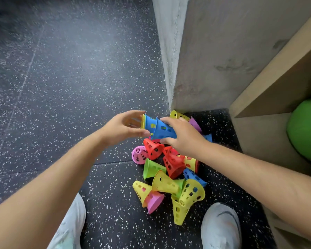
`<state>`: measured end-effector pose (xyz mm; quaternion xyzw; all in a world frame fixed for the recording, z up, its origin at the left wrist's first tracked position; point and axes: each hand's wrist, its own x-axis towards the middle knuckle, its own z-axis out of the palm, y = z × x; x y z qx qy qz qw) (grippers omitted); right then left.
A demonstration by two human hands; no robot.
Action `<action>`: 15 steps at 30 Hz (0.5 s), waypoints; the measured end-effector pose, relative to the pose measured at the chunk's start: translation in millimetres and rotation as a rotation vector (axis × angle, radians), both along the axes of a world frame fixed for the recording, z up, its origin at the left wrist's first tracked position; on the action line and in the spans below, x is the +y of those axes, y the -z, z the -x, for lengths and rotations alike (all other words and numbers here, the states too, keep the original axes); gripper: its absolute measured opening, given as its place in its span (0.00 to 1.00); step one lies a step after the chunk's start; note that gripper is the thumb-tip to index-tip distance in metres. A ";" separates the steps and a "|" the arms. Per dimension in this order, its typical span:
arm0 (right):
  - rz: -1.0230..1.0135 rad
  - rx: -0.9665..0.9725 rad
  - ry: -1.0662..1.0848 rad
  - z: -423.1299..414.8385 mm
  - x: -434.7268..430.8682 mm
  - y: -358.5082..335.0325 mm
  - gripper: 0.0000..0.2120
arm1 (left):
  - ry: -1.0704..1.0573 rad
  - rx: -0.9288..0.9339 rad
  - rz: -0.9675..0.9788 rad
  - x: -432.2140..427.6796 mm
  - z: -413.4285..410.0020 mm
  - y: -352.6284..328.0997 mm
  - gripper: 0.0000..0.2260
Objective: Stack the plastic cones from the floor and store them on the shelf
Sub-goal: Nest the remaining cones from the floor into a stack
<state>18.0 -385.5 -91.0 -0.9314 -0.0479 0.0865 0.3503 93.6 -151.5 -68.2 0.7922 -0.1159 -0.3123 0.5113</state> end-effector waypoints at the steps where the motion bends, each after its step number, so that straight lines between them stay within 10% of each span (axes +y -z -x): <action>1: -0.032 0.003 -0.001 1.9 -1.6 0.6 0.29 | 0.005 -0.002 0.024 -8.8 5.3 0.3 0.37; 9: -0.284 -0.032 0.157 14.5 -16.1 7.3 0.36 | -0.130 0.002 0.165 -57.2 32.2 13.9 0.48; 15: -0.340 -0.063 0.204 16.1 -34.0 15.5 0.39 | -0.103 -0.068 0.139 -84.3 31.8 14.3 0.31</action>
